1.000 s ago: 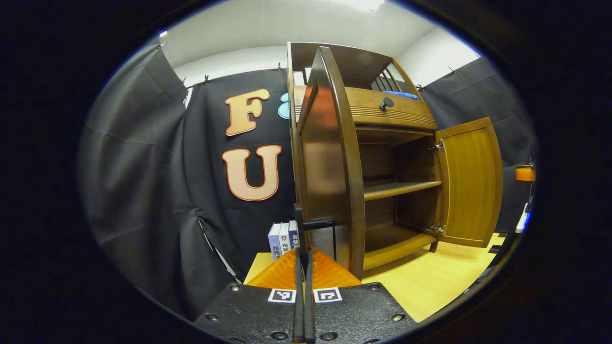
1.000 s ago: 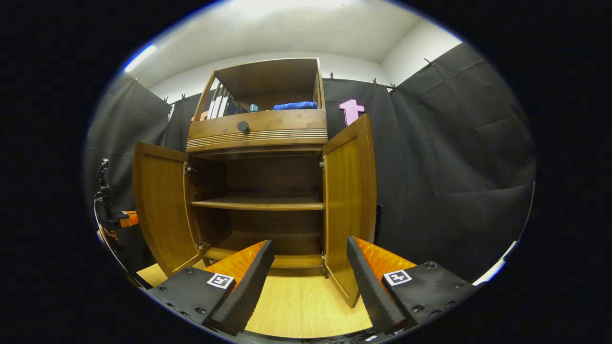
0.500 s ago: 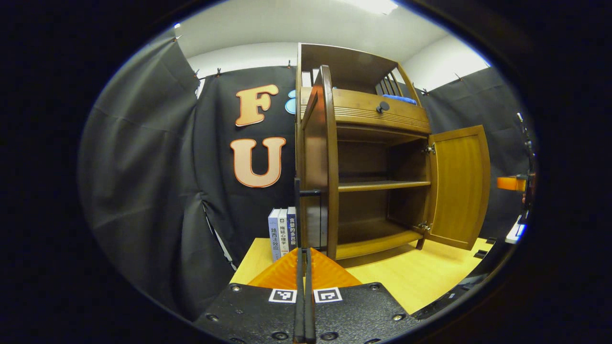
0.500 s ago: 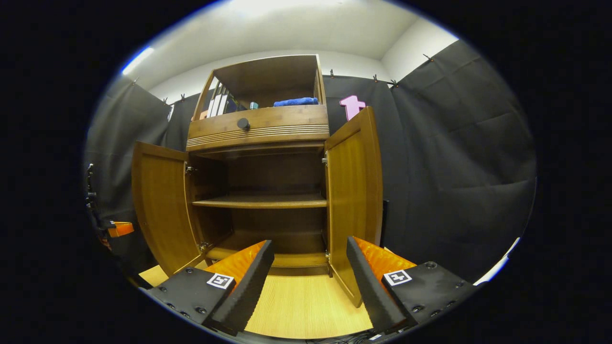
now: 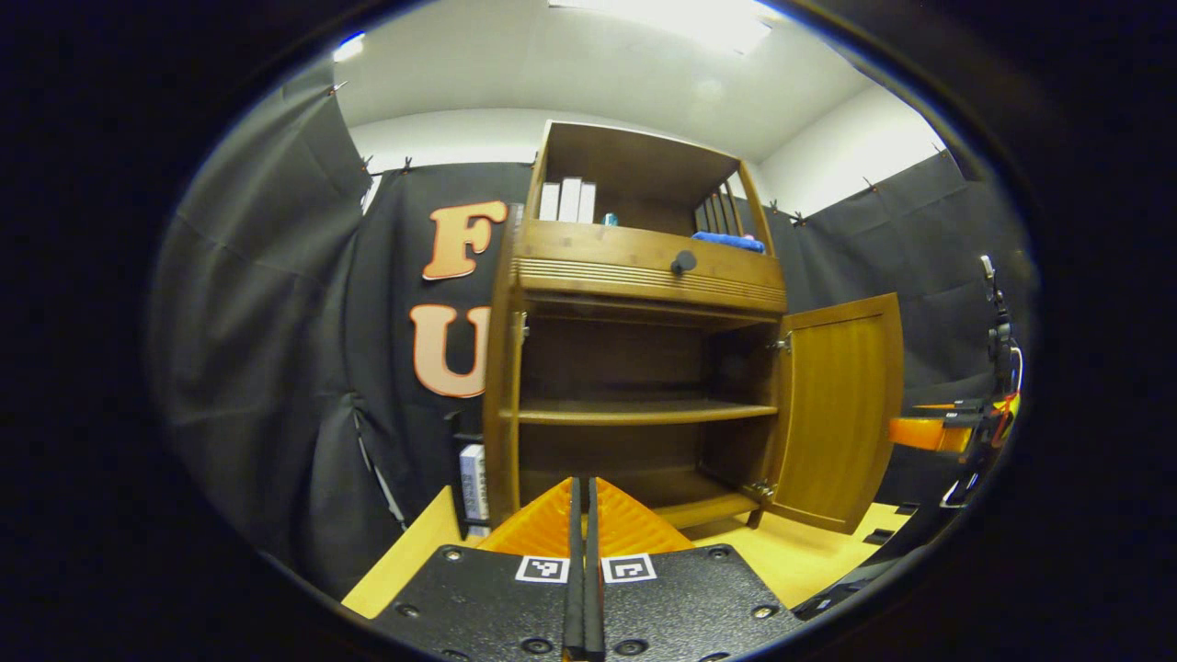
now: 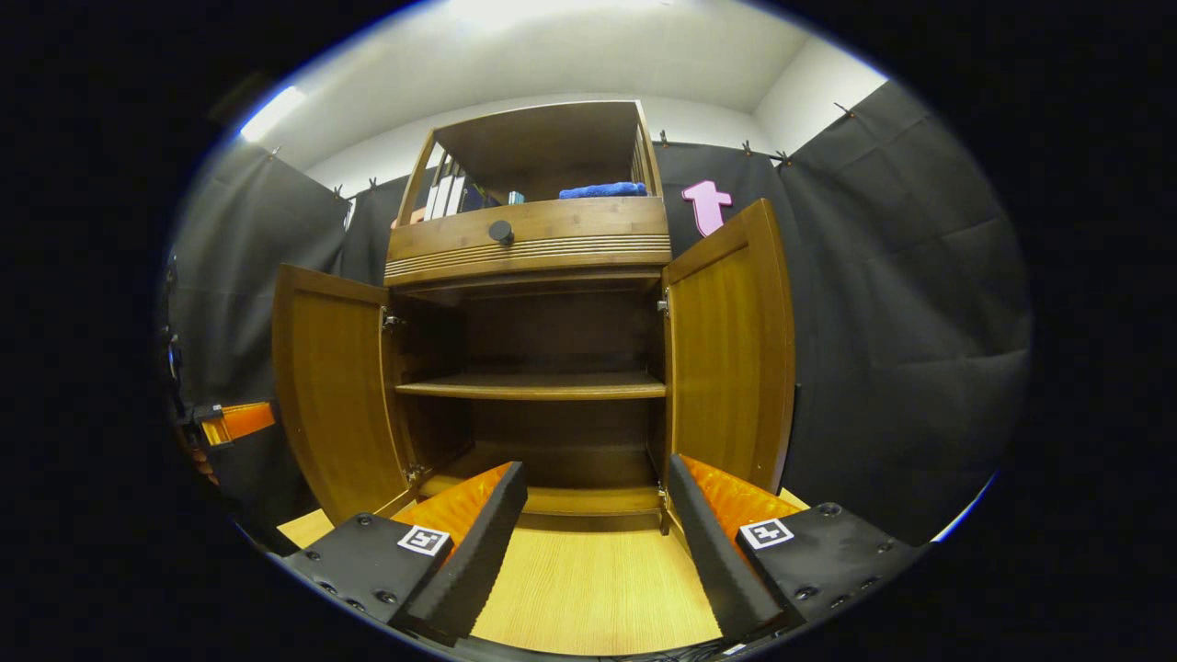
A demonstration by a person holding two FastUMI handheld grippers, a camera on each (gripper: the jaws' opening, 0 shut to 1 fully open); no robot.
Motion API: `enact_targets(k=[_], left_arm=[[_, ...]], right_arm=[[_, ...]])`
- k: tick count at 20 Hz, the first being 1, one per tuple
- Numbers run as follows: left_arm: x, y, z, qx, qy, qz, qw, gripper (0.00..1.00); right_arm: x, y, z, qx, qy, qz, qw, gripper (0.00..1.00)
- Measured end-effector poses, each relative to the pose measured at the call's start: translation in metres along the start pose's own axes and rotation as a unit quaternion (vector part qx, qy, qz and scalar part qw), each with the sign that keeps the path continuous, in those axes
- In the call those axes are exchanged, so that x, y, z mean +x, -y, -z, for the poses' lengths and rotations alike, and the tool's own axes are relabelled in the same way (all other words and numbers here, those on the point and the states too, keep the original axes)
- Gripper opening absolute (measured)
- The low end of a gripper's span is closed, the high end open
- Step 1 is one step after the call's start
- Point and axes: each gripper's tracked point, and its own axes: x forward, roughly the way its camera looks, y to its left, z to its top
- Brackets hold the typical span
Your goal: Open the right door of the double-door shoe cabinet with the right hand, and open the left door with the left hand.
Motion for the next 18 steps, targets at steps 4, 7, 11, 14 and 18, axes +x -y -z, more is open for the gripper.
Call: enact_targets(k=[4, 7, 11, 14, 18], left_arm=[[0.031, 0.037, -0.008, -0.012, 0.014, 0.021, 1.0, 0.0], [0.053, 0.048, -0.007, -0.03, 0.012, 0.004, 0.999, 0.0], [0.067, 0.049, 0.002, -0.009, -0.004, -0.027, 1.0, 0.0], [0.067, 0.051, 0.013, -0.027, -0.014, -0.033, 0.999, 0.01], [0.06, 0.044, 0.01, -0.032, 0.003, -0.051, 0.998, 0.27]], right_arm=[[-0.008, 0.006, -0.001, 0.0, 0.004, 0.014, 1.0, 0.99], [-0.014, 0.015, -0.001, -0.002, 0.003, 0.026, 1.0, 0.99], [-0.021, 0.024, -0.002, -0.001, 0.006, 0.039, 0.999, 0.94], [-0.021, 0.025, -0.003, 0.003, 0.009, 0.042, 0.999, 0.94], [-0.019, 0.025, -0.002, 0.002, 0.009, 0.04, 0.999, 0.94]])
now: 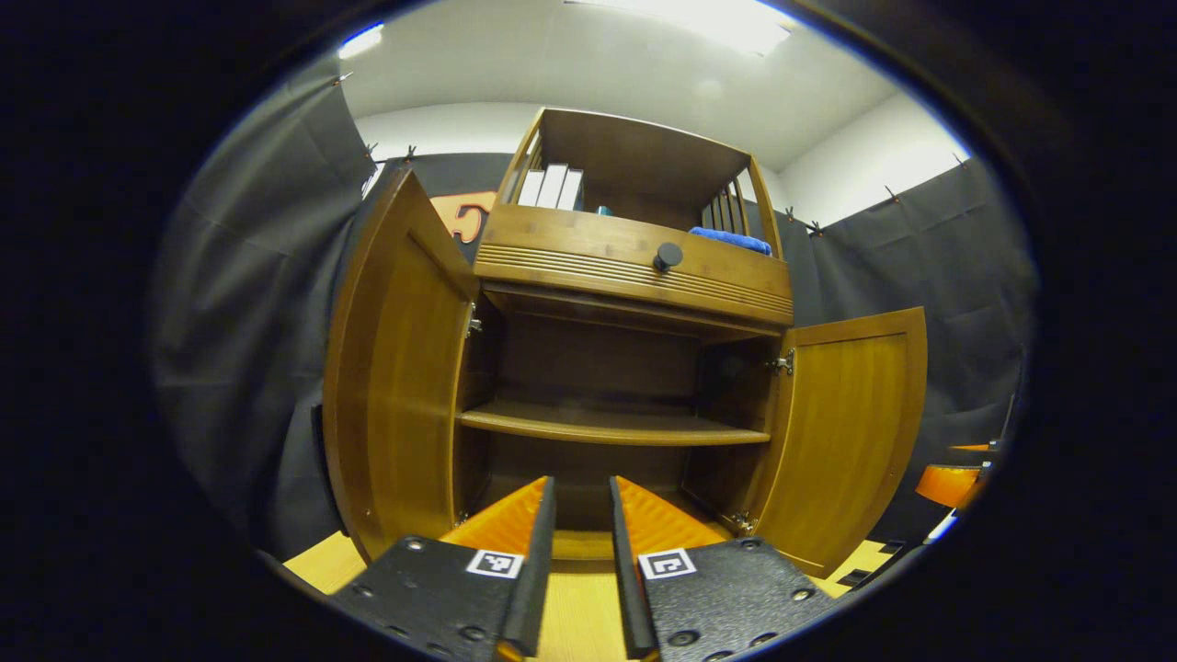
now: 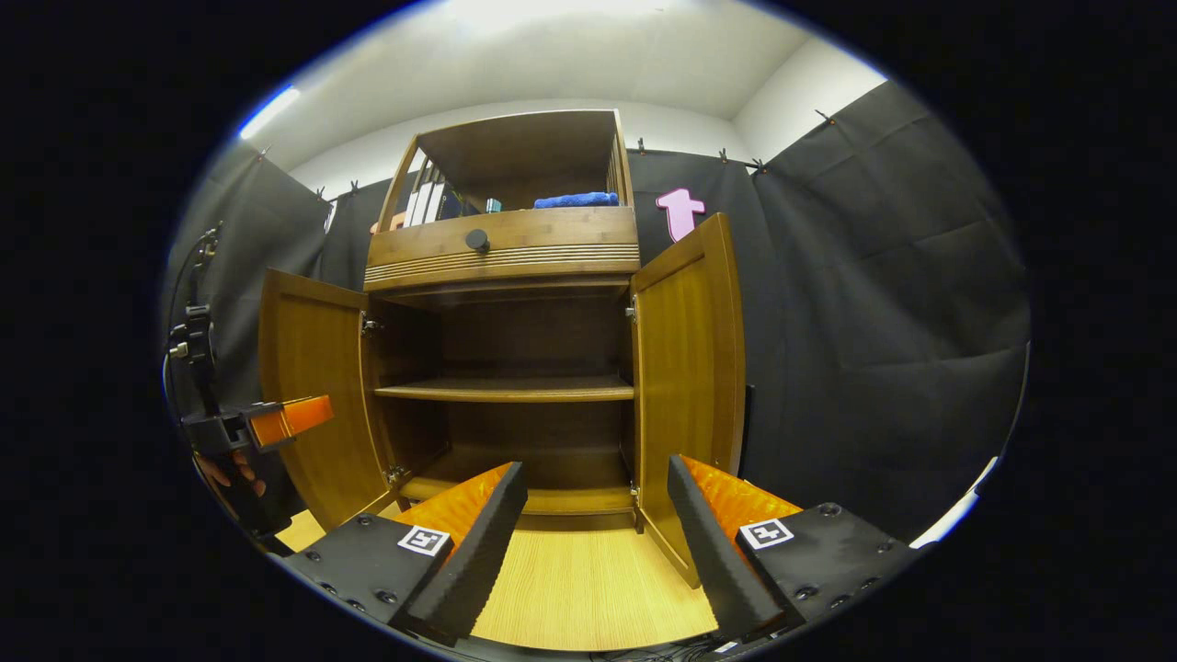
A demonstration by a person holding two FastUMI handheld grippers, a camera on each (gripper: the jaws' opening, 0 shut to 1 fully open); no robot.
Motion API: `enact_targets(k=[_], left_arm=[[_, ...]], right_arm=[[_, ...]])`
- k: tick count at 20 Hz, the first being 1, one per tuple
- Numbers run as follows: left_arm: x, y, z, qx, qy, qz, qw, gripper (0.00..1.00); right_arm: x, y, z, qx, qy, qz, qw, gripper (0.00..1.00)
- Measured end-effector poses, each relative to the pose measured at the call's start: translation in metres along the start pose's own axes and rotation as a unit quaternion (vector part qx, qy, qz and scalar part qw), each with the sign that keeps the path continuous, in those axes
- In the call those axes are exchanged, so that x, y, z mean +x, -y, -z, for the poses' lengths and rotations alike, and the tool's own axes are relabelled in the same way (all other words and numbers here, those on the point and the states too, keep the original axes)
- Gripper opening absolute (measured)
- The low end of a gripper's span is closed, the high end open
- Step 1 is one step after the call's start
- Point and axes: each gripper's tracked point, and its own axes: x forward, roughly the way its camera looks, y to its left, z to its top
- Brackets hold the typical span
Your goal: Open the right door of the double-door shoe cabinet with the right hand, and open the left door with the left hand.
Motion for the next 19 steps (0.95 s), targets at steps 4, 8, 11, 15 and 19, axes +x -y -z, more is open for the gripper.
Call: enact_targets(k=[4, 8, 11, 15, 19], left_arm=[[-0.006, -0.002, 0.004, -0.002, -0.006, 0.001, 1.0, 0.63], [-0.008, -0.012, 0.005, -0.004, -0.005, -0.021, 1.0, 0.86], [-0.008, -0.016, 0.008, -0.001, -0.009, -0.031, 0.999, 0.89], [-0.007, -0.015, 0.009, 0.003, -0.01, -0.031, 0.999, 0.94], [-0.003, -0.01, 0.009, 0.016, -0.008, -0.026, 0.999, 0.94]], right_arm=[[0.003, -0.001, 0.002, 0.007, -0.002, -0.003, 1.0, 0.99], [0.004, 0.0, 0.004, 0.008, -0.004, -0.006, 1.0, 0.95], [0.005, 0.002, 0.004, 0.011, -0.004, -0.005, 1.0, 0.94], [0.007, 0.005, 0.004, 0.012, -0.006, -0.004, 1.0, 0.99], [0.009, 0.007, 0.007, 0.015, -0.009, -0.004, 1.0, 0.94]])
